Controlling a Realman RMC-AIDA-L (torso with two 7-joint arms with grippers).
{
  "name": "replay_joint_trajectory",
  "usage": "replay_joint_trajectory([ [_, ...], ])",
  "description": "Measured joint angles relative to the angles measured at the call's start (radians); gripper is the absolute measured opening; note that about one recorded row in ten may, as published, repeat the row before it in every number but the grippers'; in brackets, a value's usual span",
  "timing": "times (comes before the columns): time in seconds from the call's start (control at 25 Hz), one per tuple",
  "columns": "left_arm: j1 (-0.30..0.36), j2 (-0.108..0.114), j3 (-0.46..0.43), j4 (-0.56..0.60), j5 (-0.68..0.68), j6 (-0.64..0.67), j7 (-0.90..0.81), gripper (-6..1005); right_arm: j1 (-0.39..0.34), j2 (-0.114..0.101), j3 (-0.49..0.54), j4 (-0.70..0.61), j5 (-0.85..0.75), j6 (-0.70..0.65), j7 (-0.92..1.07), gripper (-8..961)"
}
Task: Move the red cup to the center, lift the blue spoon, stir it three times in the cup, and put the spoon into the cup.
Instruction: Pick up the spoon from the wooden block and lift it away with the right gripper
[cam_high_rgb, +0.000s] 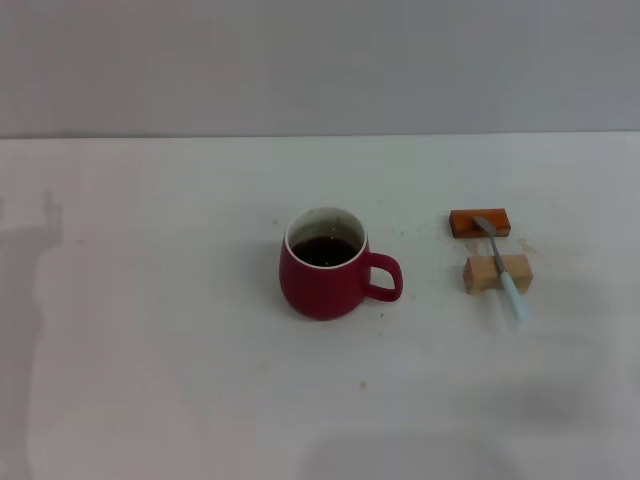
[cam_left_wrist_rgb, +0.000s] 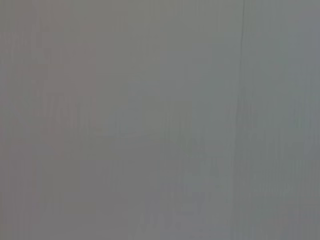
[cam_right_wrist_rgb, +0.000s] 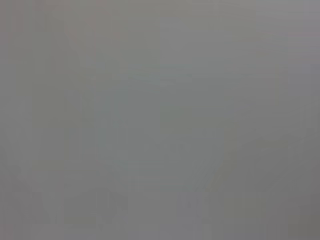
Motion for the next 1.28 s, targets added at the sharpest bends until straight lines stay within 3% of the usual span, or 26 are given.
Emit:
replay_joint_trajectory([
  [0.2,-0.022,-0.002,-0.002,0.021,0.0,-0.004,0.002,724,-0.047,-0.004,-0.145,0.112,0.146,0.01,-0.145,691],
  [0.44,-0.066,-0.001,-0.003,0.063,-0.001,-0.006,0.009,806,-0.146,-0.006,-0.358,0.258,0.196,0.025,-0.298,690],
  [0.64,-0.083,-0.001,-0.003,0.084,-0.005,-0.007,0.009,861,-0.158,-0.012,-0.463,0.295,0.255,0.032,-0.346,691],
  [1.28,-0.053,-0.003,-0.004,0.09,-0.008,-0.002,0.0,861,-0.183,-0.03,-0.557,0.289,0.339,0.129,-0.339,690],
])
